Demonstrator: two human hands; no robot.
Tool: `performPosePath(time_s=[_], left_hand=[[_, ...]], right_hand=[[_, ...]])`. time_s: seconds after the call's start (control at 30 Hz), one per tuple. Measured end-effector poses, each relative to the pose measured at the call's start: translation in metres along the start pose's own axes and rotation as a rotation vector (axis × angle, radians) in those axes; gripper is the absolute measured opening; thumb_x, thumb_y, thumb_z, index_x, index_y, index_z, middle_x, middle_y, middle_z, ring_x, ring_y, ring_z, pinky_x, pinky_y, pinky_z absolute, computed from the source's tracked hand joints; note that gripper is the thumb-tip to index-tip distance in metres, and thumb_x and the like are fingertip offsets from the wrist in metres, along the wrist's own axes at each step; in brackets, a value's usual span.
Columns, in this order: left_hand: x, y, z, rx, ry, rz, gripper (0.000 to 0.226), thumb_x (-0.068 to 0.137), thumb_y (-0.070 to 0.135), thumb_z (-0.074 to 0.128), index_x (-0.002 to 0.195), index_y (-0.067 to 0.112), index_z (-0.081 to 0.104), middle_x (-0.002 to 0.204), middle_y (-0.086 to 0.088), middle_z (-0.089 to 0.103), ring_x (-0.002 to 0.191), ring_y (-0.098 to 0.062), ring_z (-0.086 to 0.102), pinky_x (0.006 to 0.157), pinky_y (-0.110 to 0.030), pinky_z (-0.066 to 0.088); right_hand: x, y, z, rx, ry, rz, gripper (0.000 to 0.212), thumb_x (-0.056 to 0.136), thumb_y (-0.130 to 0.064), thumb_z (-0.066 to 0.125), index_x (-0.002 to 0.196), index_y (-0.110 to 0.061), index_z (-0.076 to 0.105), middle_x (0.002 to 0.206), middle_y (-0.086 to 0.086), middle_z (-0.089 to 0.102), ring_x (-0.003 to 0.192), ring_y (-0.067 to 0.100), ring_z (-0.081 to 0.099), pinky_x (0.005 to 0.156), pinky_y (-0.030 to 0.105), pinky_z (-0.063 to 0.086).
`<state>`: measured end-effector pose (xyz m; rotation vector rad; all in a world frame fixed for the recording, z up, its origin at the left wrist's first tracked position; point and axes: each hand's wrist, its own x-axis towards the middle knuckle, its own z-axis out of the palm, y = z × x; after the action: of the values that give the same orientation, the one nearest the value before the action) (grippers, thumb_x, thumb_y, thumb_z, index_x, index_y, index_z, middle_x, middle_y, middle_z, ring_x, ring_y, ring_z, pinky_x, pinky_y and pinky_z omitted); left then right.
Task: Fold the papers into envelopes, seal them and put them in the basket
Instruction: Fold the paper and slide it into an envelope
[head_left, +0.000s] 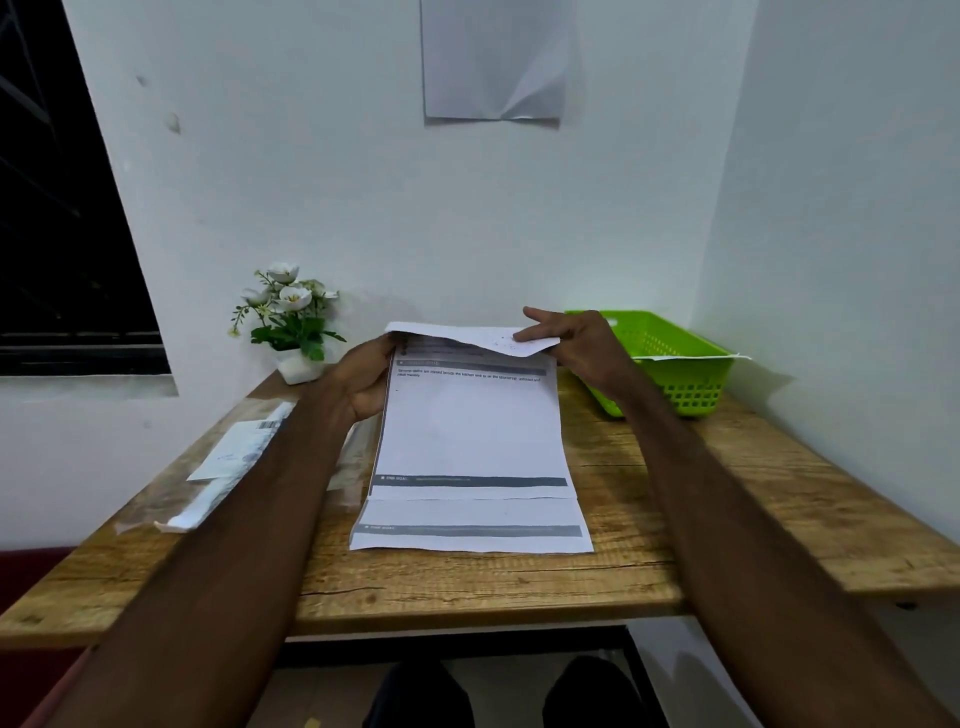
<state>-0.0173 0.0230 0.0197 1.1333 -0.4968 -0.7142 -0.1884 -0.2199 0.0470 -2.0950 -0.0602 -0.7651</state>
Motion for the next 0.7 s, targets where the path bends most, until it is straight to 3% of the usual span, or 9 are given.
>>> performPosePath(time_s=[0.1,0.17,0.27,0.37,0.5,0.57,0.63,0.7], left_hand=[[0.003,0.001,-0.004,-0.099,0.014,-0.013,0.068,0.105,0.057,0.037,0.105,0.002,0.077,0.107,-0.019,0.077,0.093,-0.031,0.077,0.067,-0.039,0.063],[0.003,0.002,-0.006,-0.076,-0.031,-0.013,0.076,0.099,0.068,0.041,0.109,0.002,0.078,0.113,-0.02,0.075,0.101,-0.031,0.076,0.073,-0.04,0.063],[0.001,0.0,-0.004,0.03,-0.07,0.005,0.054,0.099,0.045,0.062,0.13,0.001,0.068,0.133,-0.022,0.066,0.113,-0.032,0.071,0.085,-0.044,0.062],[0.001,-0.003,-0.001,0.073,-0.006,0.049,0.045,0.101,0.02,0.061,0.14,-0.001,0.056,0.138,-0.022,0.063,0.108,-0.03,0.072,0.087,-0.047,0.062],[-0.001,-0.003,0.005,0.068,0.018,0.091,0.038,0.103,0.015,0.057,0.138,0.001,0.058,0.133,-0.02,0.066,0.1,-0.026,0.074,0.083,-0.043,0.063],[-0.001,-0.003,0.005,0.061,0.022,0.102,0.035,0.103,0.015,0.057,0.136,0.003,0.06,0.13,-0.018,0.068,0.098,-0.025,0.075,0.081,-0.043,0.064],[-0.001,-0.002,0.004,0.058,0.025,0.111,0.032,0.103,0.015,0.057,0.133,0.004,0.061,0.127,-0.016,0.07,0.097,-0.025,0.076,0.08,-0.042,0.064],[-0.002,-0.001,0.003,0.053,0.021,0.116,0.029,0.103,0.015,0.057,0.129,0.006,0.064,0.124,-0.014,0.072,0.096,-0.024,0.076,0.076,-0.041,0.064]], right_hand=[[0.0,0.001,0.003,-0.054,0.034,0.017,0.05,0.08,0.025,0.045,0.114,0.003,0.075,0.147,0.015,0.056,0.136,0.02,0.054,0.112,0.032,0.044],[-0.001,0.002,0.006,-0.092,0.049,0.018,0.053,0.078,0.024,0.042,0.112,0.002,0.077,0.146,0.013,0.057,0.134,0.018,0.055,0.106,0.023,0.044],[0.001,0.006,0.008,-0.115,0.057,0.021,0.056,0.076,0.025,0.04,0.11,0.001,0.077,0.147,0.013,0.056,0.128,0.016,0.058,0.103,0.017,0.044],[0.002,0.008,0.009,-0.11,0.077,0.035,0.059,0.075,0.024,0.036,0.111,0.001,0.077,0.148,0.012,0.055,0.131,0.019,0.057,0.104,0.018,0.043],[0.005,0.006,0.012,0.038,0.202,0.13,0.057,0.081,0.017,0.037,0.117,-0.003,0.076,0.141,0.008,0.062,0.132,0.017,0.056,0.109,0.027,0.046],[0.007,0.001,0.013,0.316,0.289,0.262,0.045,0.091,0.004,0.044,0.118,-0.012,0.076,0.129,0.005,0.071,0.112,0.019,0.069,0.089,0.034,0.06],[0.009,-0.003,0.012,0.529,0.314,0.359,0.03,0.094,-0.013,0.051,0.112,-0.02,0.074,0.117,0.001,0.076,0.093,0.02,0.072,0.068,0.03,0.058],[0.011,0.0,0.012,0.607,0.296,0.394,0.017,0.094,-0.025,0.062,0.108,-0.02,0.072,0.111,0.002,0.078,0.09,0.023,0.073,0.066,0.029,0.057]])
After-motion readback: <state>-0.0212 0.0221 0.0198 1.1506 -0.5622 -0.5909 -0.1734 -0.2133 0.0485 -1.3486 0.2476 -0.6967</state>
